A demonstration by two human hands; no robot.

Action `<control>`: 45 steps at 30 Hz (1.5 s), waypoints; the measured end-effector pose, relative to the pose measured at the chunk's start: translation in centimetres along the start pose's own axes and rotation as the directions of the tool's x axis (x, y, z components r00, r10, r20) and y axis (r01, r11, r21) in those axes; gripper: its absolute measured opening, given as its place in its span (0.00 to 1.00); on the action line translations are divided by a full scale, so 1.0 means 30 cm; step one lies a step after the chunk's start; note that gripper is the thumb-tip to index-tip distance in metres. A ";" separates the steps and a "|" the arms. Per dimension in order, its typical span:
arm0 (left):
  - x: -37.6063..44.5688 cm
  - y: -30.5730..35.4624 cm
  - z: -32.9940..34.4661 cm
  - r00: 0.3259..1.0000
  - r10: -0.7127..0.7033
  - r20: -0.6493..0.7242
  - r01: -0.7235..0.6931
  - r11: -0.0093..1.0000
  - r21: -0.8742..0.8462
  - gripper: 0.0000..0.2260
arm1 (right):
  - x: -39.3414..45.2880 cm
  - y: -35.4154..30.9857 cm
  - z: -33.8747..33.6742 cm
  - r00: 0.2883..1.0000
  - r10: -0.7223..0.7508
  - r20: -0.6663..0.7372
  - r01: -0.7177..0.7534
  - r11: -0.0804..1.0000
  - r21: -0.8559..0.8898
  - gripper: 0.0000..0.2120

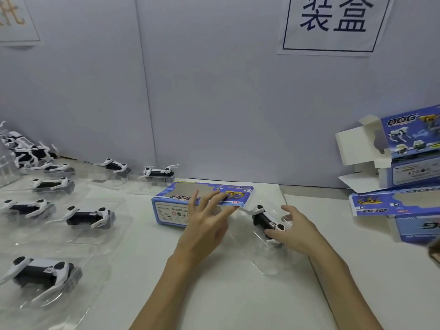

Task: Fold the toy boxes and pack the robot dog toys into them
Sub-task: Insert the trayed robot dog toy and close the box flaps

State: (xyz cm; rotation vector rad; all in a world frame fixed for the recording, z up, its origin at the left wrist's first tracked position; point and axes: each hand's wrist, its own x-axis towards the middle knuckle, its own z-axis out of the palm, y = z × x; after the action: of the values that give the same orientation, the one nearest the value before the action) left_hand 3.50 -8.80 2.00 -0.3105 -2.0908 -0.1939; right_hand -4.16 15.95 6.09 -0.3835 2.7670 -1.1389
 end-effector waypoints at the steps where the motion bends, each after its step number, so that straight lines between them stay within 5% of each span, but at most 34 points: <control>1: 0.002 0.005 0.001 1.000 -0.012 0.016 0.012 1.000 -0.001 0.26 | 0.002 0.003 -0.001 1.000 0.005 0.008 -0.005 1.000 0.014 0.40; 8: 0.009 0.016 -0.042 0.957 -0.273 0.100 0.289 0.934 -0.210 0.29 | -0.014 0.027 -0.049 0.993 -0.084 0.079 0.070 0.983 0.172 0.23; 16: 0.026 0.020 -0.108 0.901 -0.293 0.319 0.415 0.796 -0.440 0.38 | -0.030 0.015 -0.054 0.949 -0.262 0.177 0.213 0.943 0.256 0.24; 26: 0.032 0.059 -0.118 0.905 -0.259 0.338 0.403 0.779 -0.480 0.43 | -0.003 0.009 0.003 0.979 -0.201 0.037 0.186 0.953 0.240 0.27; 35: 0.015 0.056 -0.107 0.869 -0.225 0.441 0.425 0.796 -0.432 0.37 | 0.012 0.005 0.042 0.987 -0.153 -0.049 0.160 0.958 0.239 0.27; 45: 0.002 0.063 -0.081 0.895 -0.158 0.416 0.333 0.858 -0.391 0.36 | 0.013 -0.013 0.086 0.963 -0.145 -0.226 0.219 0.912 0.348 0.15</control>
State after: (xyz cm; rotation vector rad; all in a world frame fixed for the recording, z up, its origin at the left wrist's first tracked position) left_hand 6.01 -7.62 3.32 -0.3722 -2.4461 -0.8529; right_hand -3.93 13.83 4.54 -0.5163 2.6244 -1.7972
